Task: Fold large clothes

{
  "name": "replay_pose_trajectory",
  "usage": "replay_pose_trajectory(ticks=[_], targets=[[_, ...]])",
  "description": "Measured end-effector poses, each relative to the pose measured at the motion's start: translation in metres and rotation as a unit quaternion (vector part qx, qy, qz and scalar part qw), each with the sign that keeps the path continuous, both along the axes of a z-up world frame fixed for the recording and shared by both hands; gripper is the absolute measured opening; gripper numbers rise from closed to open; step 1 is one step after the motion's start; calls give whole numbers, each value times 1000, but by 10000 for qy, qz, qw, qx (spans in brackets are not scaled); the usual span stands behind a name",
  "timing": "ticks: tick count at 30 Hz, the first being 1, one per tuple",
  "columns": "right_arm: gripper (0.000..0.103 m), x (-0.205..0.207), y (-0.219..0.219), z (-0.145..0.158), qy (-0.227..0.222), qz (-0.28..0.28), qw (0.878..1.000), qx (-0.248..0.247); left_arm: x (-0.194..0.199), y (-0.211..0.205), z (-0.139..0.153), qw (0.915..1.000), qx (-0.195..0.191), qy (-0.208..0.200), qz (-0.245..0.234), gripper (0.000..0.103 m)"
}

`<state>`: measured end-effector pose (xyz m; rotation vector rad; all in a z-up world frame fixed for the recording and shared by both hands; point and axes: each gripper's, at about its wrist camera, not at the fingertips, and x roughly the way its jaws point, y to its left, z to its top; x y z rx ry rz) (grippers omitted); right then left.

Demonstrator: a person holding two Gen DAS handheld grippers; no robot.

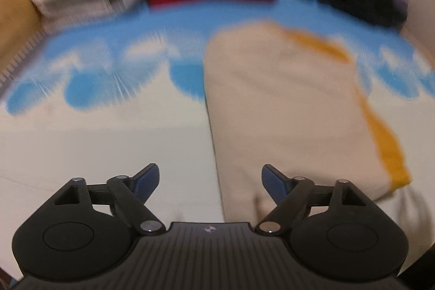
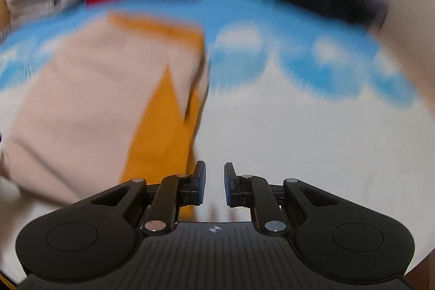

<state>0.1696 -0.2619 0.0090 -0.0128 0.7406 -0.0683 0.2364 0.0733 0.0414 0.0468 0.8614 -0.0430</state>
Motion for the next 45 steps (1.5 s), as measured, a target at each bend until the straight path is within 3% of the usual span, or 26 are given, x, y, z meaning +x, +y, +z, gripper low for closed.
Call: replay_pose_trajectory(ticks=[1,3,5,9,14,16,19,22,28,34,45], targets=[[21,-15,0,13,-354,-31,9994,14,-19,0,11,9994,-96,-323,93,102],[40,-48,-1,36,-985,-172,9950,79,-69,0,27,9939,-247,-1059,187,103],[61,-79,-4,47,-1326,-309,9903,269,-118,-5,27,9890,-157,-1468,131,103],[77,-135,2,52,-1488,-221,9870,574,-175,-20,25,9890,-153,-1474,-23,103],[102,-181,25,45,-1542,189,9877,196,-216,-34,45,9854,-258,-1686,0,103],[102,-187,34,47,-1484,227,9885,190,-233,-35,48,9856,-343,-1646,197,103],[102,-197,40,49,-1356,168,9902,287,-247,-36,43,9903,-317,-1278,446,103],[102,-203,44,48,-1216,59,9919,364,-245,-39,33,9934,-268,-1058,354,103],[102,-201,48,38,-1064,29,9938,321,-233,-46,23,9916,-106,-1270,232,103],[102,-194,48,31,-913,-9,9949,428,-226,-49,16,9930,-170,-1158,169,103],[102,-193,52,26,-811,106,9964,200,-223,-39,14,9933,-263,-1085,292,103]])
